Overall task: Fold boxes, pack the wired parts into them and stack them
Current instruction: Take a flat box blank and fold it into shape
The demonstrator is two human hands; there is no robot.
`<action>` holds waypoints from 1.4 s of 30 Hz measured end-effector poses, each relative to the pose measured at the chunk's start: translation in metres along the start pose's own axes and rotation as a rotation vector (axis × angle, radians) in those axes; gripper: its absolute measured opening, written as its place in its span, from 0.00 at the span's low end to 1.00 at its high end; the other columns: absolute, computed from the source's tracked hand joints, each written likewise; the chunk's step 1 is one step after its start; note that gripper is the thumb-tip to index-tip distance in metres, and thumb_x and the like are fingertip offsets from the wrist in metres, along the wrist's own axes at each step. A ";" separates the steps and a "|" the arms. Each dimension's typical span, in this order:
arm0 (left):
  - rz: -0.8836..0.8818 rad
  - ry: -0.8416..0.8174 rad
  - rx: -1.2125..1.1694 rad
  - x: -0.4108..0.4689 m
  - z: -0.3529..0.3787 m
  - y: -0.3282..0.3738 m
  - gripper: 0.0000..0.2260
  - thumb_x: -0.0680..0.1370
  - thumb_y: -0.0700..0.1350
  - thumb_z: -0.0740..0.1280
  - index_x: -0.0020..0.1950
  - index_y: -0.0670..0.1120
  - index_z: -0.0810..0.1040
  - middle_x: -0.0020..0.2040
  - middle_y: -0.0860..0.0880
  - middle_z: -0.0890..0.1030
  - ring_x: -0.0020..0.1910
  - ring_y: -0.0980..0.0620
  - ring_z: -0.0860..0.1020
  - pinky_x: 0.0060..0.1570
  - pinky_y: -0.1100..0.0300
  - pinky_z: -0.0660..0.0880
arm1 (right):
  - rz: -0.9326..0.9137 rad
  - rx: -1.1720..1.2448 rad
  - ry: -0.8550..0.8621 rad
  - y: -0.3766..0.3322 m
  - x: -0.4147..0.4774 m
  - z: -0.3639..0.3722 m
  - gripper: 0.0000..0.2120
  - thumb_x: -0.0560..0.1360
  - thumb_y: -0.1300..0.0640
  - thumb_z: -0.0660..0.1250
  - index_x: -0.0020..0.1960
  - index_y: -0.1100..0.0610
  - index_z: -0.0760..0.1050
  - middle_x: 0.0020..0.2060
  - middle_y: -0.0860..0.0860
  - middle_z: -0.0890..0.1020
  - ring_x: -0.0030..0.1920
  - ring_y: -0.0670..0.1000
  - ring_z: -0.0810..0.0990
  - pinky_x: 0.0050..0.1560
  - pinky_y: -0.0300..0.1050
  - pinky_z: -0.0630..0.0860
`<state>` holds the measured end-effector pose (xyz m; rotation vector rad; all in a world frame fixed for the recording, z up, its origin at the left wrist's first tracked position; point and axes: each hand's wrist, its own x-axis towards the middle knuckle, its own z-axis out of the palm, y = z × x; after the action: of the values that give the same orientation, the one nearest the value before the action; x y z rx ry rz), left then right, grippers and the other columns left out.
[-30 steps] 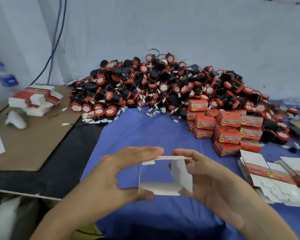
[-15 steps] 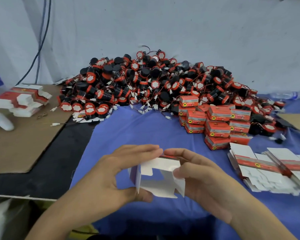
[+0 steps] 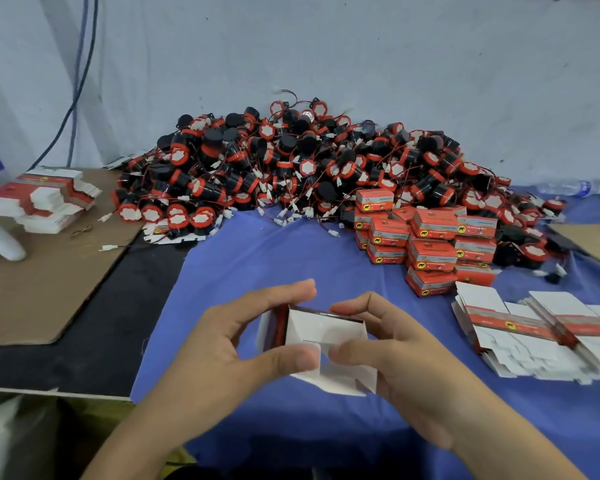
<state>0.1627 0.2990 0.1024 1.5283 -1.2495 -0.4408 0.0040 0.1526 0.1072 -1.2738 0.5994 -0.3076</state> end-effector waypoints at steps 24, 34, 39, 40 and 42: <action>0.125 0.254 -0.205 -0.002 0.031 -0.014 0.12 0.73 0.49 0.74 0.56 0.55 0.84 0.59 0.52 0.84 0.62 0.50 0.80 0.56 0.58 0.78 | -0.387 -0.089 0.001 0.022 0.006 0.002 0.21 0.68 0.54 0.79 0.58 0.49 0.77 0.57 0.51 0.84 0.47 0.56 0.85 0.44 0.48 0.82; 0.051 0.463 -0.431 -0.004 0.040 -0.021 0.13 0.71 0.49 0.75 0.55 0.53 0.84 0.60 0.51 0.84 0.61 0.49 0.81 0.56 0.60 0.78 | -0.562 -0.282 -0.184 0.037 -0.005 -0.004 0.19 0.74 0.38 0.71 0.57 0.49 0.74 0.73 0.44 0.72 0.80 0.50 0.57 0.56 0.50 0.80; 0.125 0.409 -0.400 -0.004 0.051 -0.007 0.08 0.75 0.47 0.71 0.53 0.51 0.84 0.58 0.49 0.84 0.60 0.49 0.81 0.51 0.58 0.81 | -0.661 -0.090 0.032 0.042 -0.005 0.011 0.14 0.76 0.50 0.74 0.53 0.54 0.72 0.61 0.53 0.81 0.66 0.58 0.77 0.50 0.54 0.82; 0.147 0.389 -0.409 -0.005 0.054 -0.003 0.08 0.77 0.47 0.69 0.55 0.50 0.83 0.59 0.48 0.84 0.60 0.48 0.81 0.51 0.58 0.81 | -0.656 -0.003 0.063 0.042 -0.005 0.016 0.14 0.76 0.55 0.74 0.55 0.52 0.70 0.61 0.54 0.80 0.61 0.59 0.80 0.50 0.60 0.83; 0.186 0.365 -0.357 -0.006 0.058 0.001 0.10 0.79 0.47 0.68 0.58 0.48 0.81 0.61 0.44 0.82 0.62 0.43 0.80 0.53 0.53 0.81 | -0.629 0.099 0.127 0.041 -0.005 0.023 0.17 0.74 0.60 0.72 0.57 0.46 0.71 0.62 0.53 0.81 0.59 0.59 0.82 0.51 0.65 0.82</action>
<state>0.1136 0.2761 0.0796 1.1174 -0.9554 -0.2332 0.0086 0.1856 0.0734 -1.3297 0.2691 -0.9326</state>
